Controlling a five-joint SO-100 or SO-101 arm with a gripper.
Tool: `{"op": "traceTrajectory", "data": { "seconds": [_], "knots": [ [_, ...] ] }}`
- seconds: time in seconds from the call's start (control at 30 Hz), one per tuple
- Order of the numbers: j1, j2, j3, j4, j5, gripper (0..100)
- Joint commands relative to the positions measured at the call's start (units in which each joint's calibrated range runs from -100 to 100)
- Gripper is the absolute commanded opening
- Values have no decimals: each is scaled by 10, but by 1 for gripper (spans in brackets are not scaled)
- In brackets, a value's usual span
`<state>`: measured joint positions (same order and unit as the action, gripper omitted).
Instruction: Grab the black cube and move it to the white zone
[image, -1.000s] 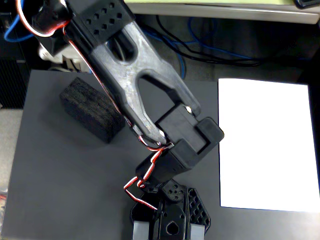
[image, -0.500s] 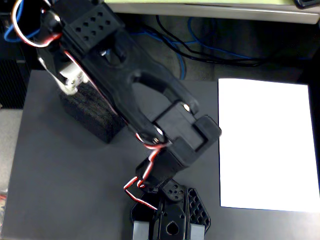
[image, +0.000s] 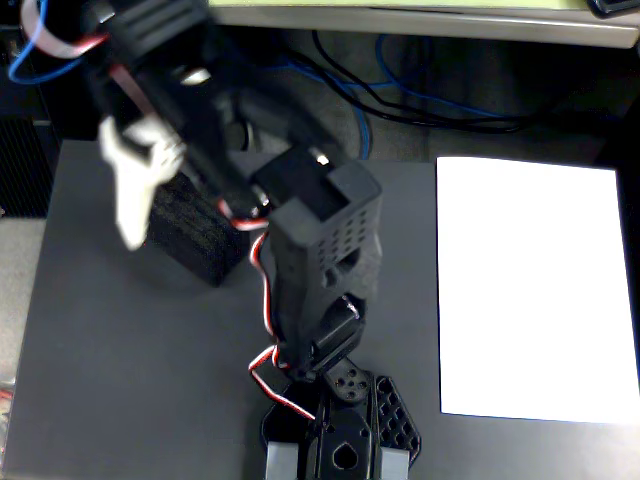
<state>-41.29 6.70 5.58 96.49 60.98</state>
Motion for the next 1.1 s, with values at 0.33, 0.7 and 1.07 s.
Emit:
{"op": "traceTrajectory", "data": {
  "seconds": [0.33, 0.7, 1.07],
  "knots": [
    [-5, 0, -40, -28, -13, 33],
    [18, 1, -30, -31, -13, 33],
    [39, 1, 163, -153, 4, 33]
  ]
}}
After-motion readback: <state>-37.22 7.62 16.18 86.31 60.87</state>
